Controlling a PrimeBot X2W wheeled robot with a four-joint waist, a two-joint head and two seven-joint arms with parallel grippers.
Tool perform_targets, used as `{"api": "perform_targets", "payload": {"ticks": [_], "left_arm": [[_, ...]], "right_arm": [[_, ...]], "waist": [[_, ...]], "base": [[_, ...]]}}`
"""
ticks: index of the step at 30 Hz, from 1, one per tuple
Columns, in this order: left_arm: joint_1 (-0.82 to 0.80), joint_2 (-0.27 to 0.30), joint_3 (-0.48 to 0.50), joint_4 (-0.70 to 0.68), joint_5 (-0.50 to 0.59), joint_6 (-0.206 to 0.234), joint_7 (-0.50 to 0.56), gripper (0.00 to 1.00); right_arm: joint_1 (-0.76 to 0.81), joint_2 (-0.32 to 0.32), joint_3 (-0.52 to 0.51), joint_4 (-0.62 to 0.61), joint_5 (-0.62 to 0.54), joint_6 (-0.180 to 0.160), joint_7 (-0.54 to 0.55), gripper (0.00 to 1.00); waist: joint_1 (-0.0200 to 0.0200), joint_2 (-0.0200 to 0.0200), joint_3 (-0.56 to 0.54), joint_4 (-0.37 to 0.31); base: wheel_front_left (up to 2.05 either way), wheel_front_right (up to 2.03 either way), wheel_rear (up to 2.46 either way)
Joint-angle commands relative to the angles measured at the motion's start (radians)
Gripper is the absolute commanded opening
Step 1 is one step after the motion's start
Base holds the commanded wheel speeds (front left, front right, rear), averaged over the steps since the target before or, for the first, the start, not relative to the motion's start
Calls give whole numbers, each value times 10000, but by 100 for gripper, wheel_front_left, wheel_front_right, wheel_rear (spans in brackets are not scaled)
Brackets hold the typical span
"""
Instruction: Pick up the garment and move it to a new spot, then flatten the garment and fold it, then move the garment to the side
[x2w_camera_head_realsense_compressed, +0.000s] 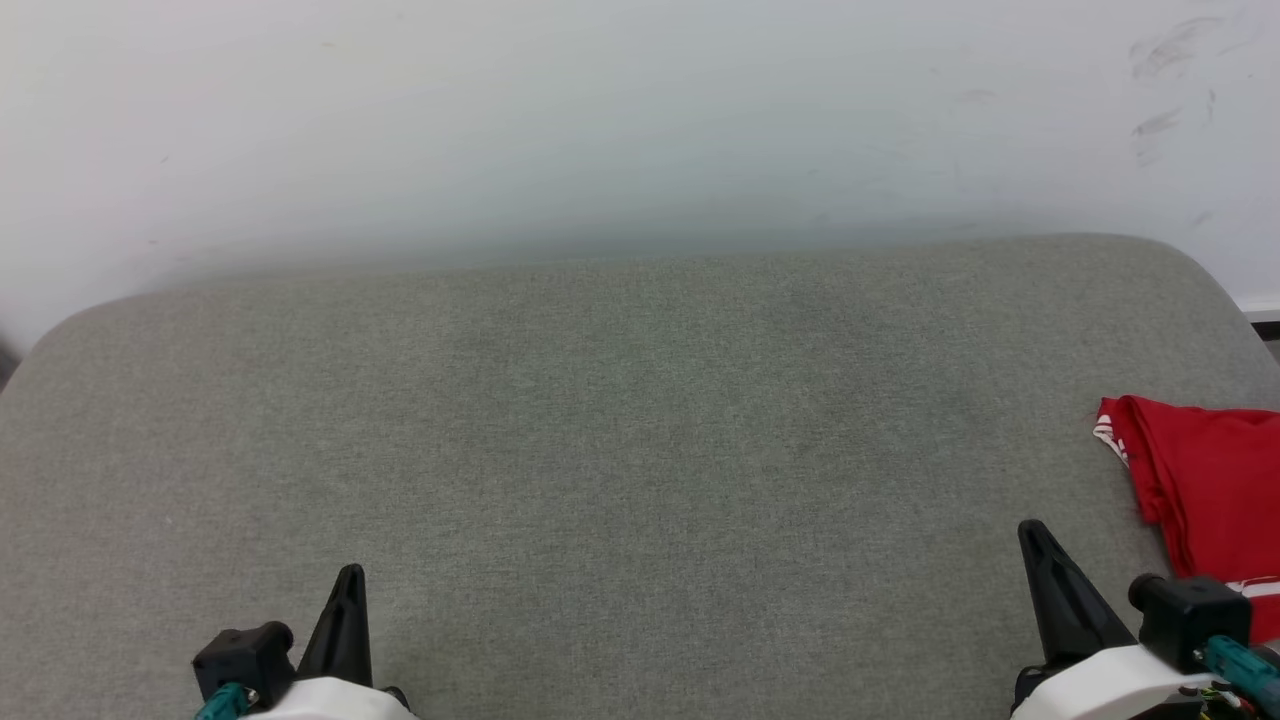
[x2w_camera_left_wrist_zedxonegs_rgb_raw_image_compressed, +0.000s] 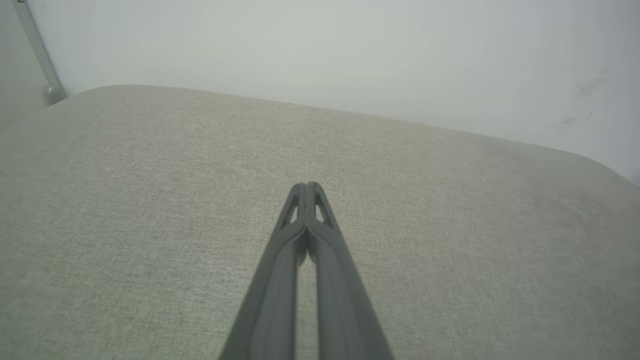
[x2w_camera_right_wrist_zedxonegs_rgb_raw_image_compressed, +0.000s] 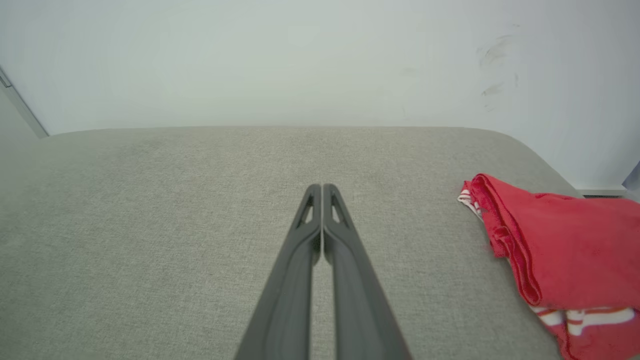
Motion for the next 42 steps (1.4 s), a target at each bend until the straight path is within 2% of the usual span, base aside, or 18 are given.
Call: {"api": "perform_targets", "payload": {"ticks": [1, 10, 42], "left_arm": [[-225, -4, 205, -133, -381, -107, 92, 0], [-417, -285, 639, -10, -1697, -499, 509, 0], [-887, -1086, 1853, 231, -5294, -1571, 1674, 0]], "right_arm": [[-182, -11, -27, -61, 569, -1, 22, 0], [-468, -50, -92, 303, 2449, -2, 119, 0], [-1179, -79, -306, 1238, 7532, -5, 406, 0]], "waist": [[0, 0, 3, 10], [0, 0, 27, 58], [0, 0, 113, 223]], "base": [[0, 0, 0], [0, 0, 0], [0, 0, 0]]}}
